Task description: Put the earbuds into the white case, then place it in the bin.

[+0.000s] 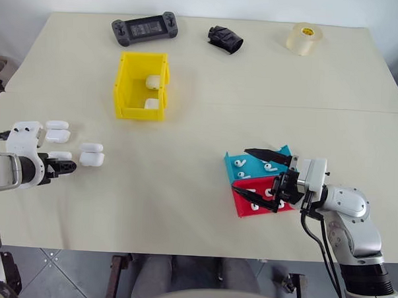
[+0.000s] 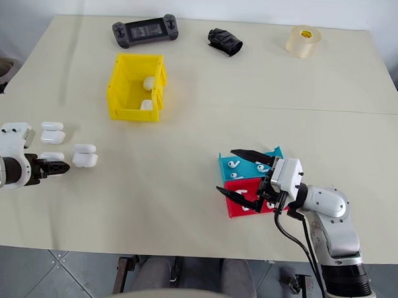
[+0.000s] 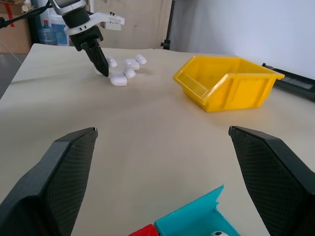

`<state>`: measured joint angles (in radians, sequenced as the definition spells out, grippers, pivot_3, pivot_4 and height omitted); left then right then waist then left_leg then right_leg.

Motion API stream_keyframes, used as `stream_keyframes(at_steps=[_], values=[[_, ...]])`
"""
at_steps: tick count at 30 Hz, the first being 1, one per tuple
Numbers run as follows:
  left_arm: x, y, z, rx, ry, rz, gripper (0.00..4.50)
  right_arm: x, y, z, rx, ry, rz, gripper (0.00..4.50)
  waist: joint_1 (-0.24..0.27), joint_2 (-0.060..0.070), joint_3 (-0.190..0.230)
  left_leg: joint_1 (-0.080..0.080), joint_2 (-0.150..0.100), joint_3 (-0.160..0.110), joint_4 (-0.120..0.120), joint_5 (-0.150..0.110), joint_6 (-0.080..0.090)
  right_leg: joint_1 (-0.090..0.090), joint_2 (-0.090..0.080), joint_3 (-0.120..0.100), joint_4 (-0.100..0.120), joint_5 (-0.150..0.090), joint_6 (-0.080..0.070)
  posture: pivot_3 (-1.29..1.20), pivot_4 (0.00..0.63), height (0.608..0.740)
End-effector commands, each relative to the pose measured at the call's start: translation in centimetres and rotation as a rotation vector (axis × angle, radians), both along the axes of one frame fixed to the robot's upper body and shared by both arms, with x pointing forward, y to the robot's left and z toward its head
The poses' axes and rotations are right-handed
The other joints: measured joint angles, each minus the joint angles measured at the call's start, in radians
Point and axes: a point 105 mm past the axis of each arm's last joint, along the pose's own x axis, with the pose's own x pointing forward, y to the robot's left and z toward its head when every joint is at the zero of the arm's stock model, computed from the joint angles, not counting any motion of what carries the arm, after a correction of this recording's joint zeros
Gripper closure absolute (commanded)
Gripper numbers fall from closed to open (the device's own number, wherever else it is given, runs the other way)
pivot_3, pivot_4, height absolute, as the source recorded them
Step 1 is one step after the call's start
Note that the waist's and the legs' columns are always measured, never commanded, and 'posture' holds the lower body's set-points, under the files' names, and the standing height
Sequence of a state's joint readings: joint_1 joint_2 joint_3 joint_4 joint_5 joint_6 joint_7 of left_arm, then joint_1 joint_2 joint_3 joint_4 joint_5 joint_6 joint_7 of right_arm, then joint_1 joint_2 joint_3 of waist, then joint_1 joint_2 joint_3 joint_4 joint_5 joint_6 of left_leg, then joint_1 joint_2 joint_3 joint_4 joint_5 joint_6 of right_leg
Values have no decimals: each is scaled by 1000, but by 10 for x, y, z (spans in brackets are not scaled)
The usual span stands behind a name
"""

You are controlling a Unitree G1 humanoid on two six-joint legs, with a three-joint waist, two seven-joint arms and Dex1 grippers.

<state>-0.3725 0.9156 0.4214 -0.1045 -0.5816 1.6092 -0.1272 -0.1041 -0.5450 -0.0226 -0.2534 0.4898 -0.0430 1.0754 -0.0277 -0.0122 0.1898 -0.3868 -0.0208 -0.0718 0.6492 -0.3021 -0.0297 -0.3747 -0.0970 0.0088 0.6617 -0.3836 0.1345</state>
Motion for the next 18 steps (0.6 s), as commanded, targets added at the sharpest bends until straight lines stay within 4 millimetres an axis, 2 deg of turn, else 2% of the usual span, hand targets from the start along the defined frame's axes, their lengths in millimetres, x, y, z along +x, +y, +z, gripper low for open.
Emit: stream_keyframes(at_steps=[1, 9, 13, 15, 17, 18], values=[[-6, 6, 1, 15, -3, 22, 1647, -3, 2, 10, 7, -49, 10, 0, 0, 0, 0, 0, 0, 0, 0, 0, 0, 0, 0, 0, 0, 0, 0, 0, 150, 740], [-9, -3, 20, -6, -154, -70, 1647, -2, 0, 10, 1, -49, 7, 0, 1, 0, 0, 0, 0, 0, 0, 0, 0, 0, -1, 0, 0, 0, 0, 0, 150, 740], [-37, -5, 37, -31, -340, -260, 1647, -2, -4, 10, -5, -46, -6, 0, -6, 0, 0, 0, 2, 3, -2, 0, 0, 0, -3, 1, -3, 0, 0, 0, 150, 740], [-48, -23, 45, -79, -450, -441, 1647, -1, -6, 11, -8, -46, -8, 0, 0, 0, 0, -1, 3, 2, -2, 0, 0, 0, -4, 1, -4, -1, -1, 0, 150, 740], [-63, -46, 61, -106, -637, -675, 1647, 0, -7, 11, -11, -46, -10, 0, 4, 0, 0, -1, 3, 2, -1, 0, -1, 1, -4, 0, -6, -1, -2, 0, 150, 740], [-67, -49, 62, -106, -670, -715, 1647, 1, -7, 11, -13, -46, -11, 0, 11, 0, 0, -1, 2, 2, -1, 0, -1, 3, -6, -1, -7, -1, -2, 0, 150, 740]])
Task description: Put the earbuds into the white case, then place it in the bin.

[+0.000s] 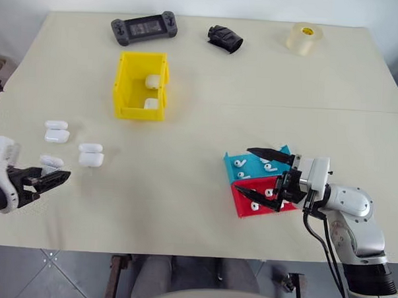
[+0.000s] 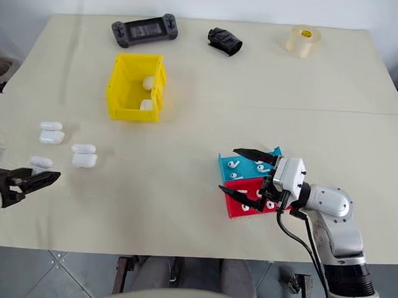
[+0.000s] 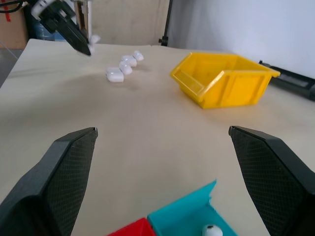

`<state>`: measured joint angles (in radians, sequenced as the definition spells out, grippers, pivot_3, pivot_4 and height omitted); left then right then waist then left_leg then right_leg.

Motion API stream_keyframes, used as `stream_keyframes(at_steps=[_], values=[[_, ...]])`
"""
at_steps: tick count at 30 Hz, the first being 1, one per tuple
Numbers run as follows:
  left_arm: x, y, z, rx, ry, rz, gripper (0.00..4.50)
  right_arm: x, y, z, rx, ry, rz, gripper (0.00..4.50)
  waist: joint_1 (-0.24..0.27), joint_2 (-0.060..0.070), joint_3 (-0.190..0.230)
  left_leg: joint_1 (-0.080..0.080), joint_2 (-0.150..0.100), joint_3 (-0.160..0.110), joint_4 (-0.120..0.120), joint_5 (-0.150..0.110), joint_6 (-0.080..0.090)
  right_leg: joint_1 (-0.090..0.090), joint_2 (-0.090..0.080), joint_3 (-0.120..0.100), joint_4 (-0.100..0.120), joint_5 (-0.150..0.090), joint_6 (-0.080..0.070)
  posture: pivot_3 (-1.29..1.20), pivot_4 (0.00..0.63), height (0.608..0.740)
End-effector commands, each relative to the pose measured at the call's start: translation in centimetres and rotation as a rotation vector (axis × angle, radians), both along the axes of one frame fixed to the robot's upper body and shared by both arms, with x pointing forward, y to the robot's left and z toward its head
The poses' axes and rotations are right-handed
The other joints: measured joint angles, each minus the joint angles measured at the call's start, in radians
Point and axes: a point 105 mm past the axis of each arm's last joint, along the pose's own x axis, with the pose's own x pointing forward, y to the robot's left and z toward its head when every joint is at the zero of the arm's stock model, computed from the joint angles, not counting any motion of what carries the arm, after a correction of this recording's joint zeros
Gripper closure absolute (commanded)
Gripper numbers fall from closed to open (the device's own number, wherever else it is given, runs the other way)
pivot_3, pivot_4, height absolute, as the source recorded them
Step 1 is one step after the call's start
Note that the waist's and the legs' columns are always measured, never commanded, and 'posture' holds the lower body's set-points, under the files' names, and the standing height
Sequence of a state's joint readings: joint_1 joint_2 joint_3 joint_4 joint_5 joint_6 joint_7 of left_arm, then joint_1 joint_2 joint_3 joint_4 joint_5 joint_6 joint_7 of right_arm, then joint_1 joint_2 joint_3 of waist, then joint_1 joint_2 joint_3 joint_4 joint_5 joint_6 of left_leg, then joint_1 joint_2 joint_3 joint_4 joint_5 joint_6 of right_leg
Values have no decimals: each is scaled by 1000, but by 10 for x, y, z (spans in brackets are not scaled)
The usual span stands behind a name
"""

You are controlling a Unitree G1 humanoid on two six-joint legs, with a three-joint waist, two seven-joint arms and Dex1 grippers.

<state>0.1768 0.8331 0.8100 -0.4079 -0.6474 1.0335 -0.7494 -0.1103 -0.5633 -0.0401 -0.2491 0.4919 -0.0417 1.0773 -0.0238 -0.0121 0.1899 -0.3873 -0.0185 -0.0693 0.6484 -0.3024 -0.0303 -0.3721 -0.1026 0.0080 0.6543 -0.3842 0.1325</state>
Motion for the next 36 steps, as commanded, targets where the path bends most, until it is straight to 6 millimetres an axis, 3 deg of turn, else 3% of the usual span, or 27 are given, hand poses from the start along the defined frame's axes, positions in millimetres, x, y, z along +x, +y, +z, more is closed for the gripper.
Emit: stream_keyframes(at_steps=[1, 6, 9, 12, 18, 21, 27, 31, 36], values=[[-13, -33, 29, 24, -244, -283, 1647, -1, -3, 9, -3, -37, 1, 0, 12, 0, 0, 0, 0, -1, 1, 0, 0, 2, -1, -1, -1, 0, 0, 0, 150, 740], [-5, -83, 30, -8, -386, -518, 1647, 1, -12, 12, -27, -41, -27, 0, 28, 0, 0, 1, -2, -3, 2, 0, 1, 6, -1, -1, -3, 1, 0, 0, 150, 740], [-4, -126, 22, -54, -428, -705, 1647, 1, -24, 14, -52, -41, -68, 0, 27, 0, 0, 1, -3, -3, 2, -1, 2, 6, 0, -2, -3, 1, 2, 0, 150, 740], [5, -153, 9, -38, -479, -828, 1647, -2, -41, 16, -88, -41, -127, 0, 23, 0, 0, 1, -3, -2, 3, -2, 4, 7, 3, -2, -3, 1, 2, 0, 150, 740], [14, -181, -13, -13, -501, -1012, 1647, -11, -77, 18, -157, -30, -240, 0, 17, 0, 0, 3, -2, 0, 3, -2, 5, 7, 7, -2, -1, 1, 2, 0, 150, 740], [21, -205, -20, -39, -542, -1100, 1647, -23, -105, 17, -215, -10, -339, 0, 31, 1, 0, 3, -2, -1, 5, -2, 5, 9, 6, -3, -2, 1, 2, 0, 150, 740], [29, -238, -26, -51, -623, -1159, 1647, -49, -138, 8, -272, 48, -471, 0, 47, 1, 0, 3, -3, -1, 9, -4, 9, 13, 6, -3, -6, 3, 4, 0, 150, 740], [29, -254, -26, -86, -656, -1189, 1647, -61, -136, 6, -287, 77, -470, 0, 45, 2, 0, 3, -3, 0, 10, -4, 9, 13, 7, -2, -7, 3, 5, 0, 150, 740], [30, -263, -27, -125, -660, -1197, 1647, -68, -109, 7, -385, 147, -361, 0, 44, 4, -2, 3, -2, 0, 10, -4, 9, 13, 7, -2, -7, 3, 5, 0, 150, 740]])
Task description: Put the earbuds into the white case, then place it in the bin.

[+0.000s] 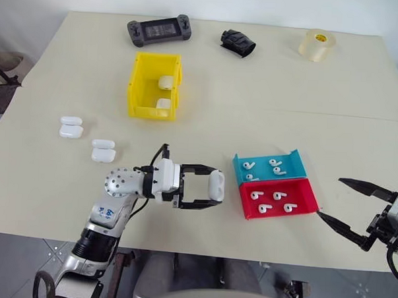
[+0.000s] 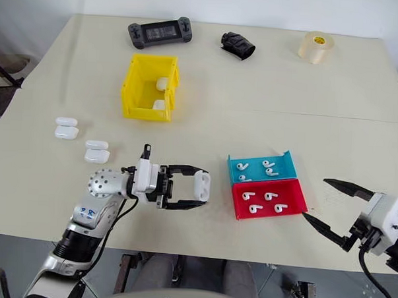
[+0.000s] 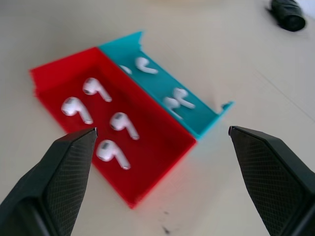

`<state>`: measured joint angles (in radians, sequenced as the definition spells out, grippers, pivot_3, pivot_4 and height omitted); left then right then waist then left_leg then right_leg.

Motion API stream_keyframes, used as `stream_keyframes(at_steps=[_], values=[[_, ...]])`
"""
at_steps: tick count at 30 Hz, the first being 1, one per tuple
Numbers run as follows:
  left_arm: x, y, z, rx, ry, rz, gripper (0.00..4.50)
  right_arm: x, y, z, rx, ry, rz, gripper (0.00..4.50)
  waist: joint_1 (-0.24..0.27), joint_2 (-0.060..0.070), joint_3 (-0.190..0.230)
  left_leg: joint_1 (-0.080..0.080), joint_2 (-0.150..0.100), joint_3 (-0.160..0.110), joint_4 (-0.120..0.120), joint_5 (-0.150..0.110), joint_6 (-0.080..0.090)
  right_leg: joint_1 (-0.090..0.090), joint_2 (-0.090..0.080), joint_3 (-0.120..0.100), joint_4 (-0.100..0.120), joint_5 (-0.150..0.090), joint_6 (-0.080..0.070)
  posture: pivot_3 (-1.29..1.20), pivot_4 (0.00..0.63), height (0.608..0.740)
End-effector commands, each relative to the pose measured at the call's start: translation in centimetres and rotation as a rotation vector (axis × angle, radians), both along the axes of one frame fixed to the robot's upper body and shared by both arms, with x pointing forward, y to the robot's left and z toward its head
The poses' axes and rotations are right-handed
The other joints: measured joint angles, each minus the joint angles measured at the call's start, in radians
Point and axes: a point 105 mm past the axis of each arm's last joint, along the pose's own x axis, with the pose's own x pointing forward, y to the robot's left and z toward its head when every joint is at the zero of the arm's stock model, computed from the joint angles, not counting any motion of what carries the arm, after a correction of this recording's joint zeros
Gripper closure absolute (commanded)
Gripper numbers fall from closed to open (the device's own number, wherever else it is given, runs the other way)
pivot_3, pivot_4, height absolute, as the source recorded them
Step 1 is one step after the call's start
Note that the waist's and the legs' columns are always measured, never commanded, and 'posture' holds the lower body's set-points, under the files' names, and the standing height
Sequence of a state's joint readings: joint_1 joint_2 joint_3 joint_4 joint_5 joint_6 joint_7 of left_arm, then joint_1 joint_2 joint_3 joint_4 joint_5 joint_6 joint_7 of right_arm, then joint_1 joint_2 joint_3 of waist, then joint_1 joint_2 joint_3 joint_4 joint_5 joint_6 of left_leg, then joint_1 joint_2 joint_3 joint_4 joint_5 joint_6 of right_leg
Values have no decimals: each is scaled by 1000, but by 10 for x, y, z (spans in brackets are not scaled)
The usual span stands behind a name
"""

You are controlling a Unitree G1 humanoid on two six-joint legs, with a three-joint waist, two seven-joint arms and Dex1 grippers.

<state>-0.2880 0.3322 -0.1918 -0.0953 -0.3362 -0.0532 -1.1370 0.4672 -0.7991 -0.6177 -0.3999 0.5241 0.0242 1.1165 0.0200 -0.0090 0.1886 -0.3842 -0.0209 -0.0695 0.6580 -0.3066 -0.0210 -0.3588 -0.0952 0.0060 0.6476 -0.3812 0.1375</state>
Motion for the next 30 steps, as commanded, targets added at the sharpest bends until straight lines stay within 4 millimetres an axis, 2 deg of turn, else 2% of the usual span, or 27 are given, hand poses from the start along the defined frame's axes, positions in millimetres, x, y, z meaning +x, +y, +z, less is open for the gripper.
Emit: stream_keyframes(at_steps=[1, 7, 9, 12, 16, 20, 23, 30], values=[[0, -3, 5, -35, -18, -8, 1647, -1, 23, 12, -79, 56, 60, 0, 0, 1, -1, 0, 0, 0, 0, 0, 0, 0, 0, 0, 0, 0, 0, 0, 150, 740], [-7, -17, 10, -121, -30, -43, 1647, -2, 53, 10, -260, 250, 126, 0, 9, 1, -1, -1, 0, -2, 3, -1, 1, 1, 0, -1, 0, 0, 1, 0, 150, 740], [-12, -21, 11, -153, -37, -67, 1647, -5, 56, 6, -386, 304, 160, 0, 8, 1, -1, -2, -1, -2, 4, -1, 2, 1, -1, -1, -1, 1, 2, 0, 150, 740], [-18, -23, 15, -201, -42, -90, 1647, -8, 56, 2, -466, 345, 174, 0, 11, 1, -1, -3, -1, -2, 5, -2, 3, 2, -1, -1, -3, 1, 2, 0, 150, 740], [-32, -33, 42, -367, -9, -165, 1647, -4, 51, -1, -635, 376, 200, 0, 7, 1, -1, -3, -2, -1, 5, -2, 4, 2, -2, 0, -3, 1, 3, 0, 150, 740], [-37, -34, 48, -358, 2, -190, 1647, 6, 52, 0, -646, 358, 172, 0, 6, 1, -1, -3, -1, -1, 5, -2, 4, 2, -1, -1, -3, 1, 3, 0, 150, 740], [-36, -30, 43, -304, 24, -204, 1647, 10, 56, -3, -678, 347, 194, 0, 3, 1, -1, -2, -1, -1, 5, -2, 4, 2, -1, 0, -3, 1, 3, 0, 150, 740], [-37, -21, 51, -303, 25, -192, 1647, 17, 62, -7, -732, 346, 224, 0, 5, 1, -1, -3, -1, -2, 5, -2, 4, 1, -2, 0, -4, 1, 3, 0, 150, 740]])
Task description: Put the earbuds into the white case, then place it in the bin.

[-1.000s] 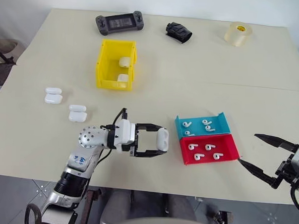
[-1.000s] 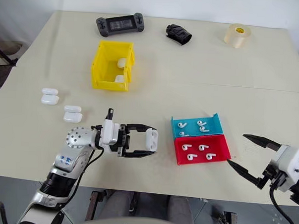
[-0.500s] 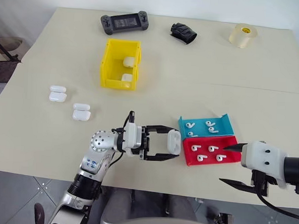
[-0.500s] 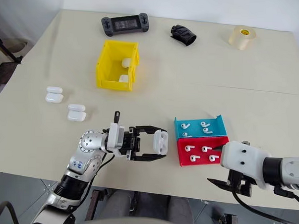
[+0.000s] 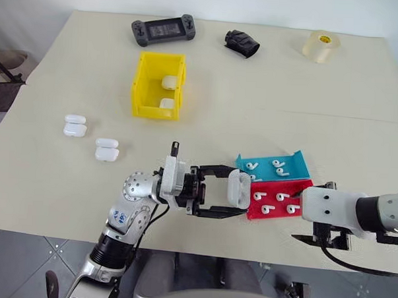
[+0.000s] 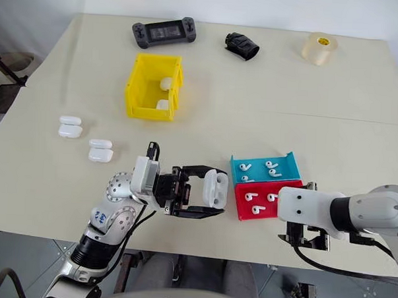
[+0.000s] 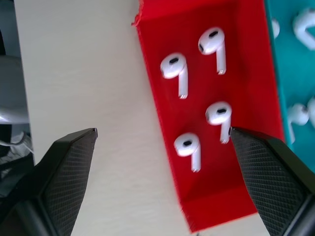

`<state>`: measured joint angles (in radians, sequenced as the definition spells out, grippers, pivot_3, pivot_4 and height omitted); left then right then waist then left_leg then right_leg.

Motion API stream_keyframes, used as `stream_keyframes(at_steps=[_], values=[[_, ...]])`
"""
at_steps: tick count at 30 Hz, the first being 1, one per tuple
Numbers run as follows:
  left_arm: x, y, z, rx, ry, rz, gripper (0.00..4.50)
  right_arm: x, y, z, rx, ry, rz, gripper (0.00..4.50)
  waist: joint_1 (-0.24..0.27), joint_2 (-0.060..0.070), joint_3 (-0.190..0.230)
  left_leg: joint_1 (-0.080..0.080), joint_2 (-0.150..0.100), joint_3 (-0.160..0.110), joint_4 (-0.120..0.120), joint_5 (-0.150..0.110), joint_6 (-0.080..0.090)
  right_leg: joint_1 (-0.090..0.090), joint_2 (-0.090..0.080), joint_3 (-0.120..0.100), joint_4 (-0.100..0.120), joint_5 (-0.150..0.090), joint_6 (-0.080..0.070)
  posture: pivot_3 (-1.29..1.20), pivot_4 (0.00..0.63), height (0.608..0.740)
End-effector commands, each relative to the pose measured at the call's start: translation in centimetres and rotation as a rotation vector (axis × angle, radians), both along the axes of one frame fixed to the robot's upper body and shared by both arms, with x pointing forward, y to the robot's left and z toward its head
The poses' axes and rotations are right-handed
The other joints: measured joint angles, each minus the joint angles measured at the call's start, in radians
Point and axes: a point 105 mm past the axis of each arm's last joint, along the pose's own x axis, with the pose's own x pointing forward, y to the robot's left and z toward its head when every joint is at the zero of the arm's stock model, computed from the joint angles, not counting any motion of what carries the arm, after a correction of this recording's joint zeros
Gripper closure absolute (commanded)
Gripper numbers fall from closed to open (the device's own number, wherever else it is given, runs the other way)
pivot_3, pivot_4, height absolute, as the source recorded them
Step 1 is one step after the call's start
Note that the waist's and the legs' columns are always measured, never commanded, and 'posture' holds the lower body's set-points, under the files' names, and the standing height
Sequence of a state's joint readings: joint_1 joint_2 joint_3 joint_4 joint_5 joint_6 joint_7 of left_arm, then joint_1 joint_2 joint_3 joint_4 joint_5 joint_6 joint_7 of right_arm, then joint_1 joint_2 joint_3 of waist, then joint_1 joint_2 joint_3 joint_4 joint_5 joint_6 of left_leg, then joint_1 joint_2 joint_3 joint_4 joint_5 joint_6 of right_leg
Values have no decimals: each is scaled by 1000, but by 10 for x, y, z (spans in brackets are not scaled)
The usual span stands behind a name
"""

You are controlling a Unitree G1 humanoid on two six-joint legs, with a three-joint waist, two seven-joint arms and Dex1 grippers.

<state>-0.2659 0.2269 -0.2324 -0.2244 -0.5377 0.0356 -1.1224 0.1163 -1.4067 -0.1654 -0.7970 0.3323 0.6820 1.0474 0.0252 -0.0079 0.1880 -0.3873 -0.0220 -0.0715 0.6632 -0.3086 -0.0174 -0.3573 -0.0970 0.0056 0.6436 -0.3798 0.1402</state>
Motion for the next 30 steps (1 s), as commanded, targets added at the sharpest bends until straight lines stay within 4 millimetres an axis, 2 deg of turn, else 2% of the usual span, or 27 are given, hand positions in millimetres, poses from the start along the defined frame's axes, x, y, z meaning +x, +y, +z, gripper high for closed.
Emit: stream_keyframes(at_steps=[1, 8, 11, 15, 30], values=[[-9, 4, 16, -41, -43, -21, 1647, 5, -1, -1, -34, -10, -1, 0, -1, 0, 0, 0, 0, 0, 0, 0, 0, 0, 0, 0, 0, 0, 0, 0, 150, 740], [-10, 7, 16, -23, -31, -10, 1647, 10, -6, -11, -70, 16, -21, 0, -1, 0, 0, 0, 0, 0, 0, 0, 0, 0, 0, 0, -1, 0, 0, 0, 150, 740], [-10, 8, 16, -19, -27, -2, 1647, 11, -10, -16, -88, 24, -12, 639, -2, 0, 0, 0, 0, 0, 0, 0, 0, 0, 0, 0, -1, 0, 0, 0, 150, 740], [-10, 8, 16, -12, -25, 0, 1647, 10, -11, -20, -96, 38, 3, 1953, -2, 0, 0, 0, 0, 0, 0, 0, 0, 0, 0, 0, 0, 0, 0, 0, 150, 740], [-10, 7, 17, -9, -17, 12, 1647, 22, -8, -22, -103, 22, 73, 1953, -2, 0, 0, 0, 0, 0, -1, 0, 0, -1, 0, 0, -1, 0, 0, 0, 150, 740]])
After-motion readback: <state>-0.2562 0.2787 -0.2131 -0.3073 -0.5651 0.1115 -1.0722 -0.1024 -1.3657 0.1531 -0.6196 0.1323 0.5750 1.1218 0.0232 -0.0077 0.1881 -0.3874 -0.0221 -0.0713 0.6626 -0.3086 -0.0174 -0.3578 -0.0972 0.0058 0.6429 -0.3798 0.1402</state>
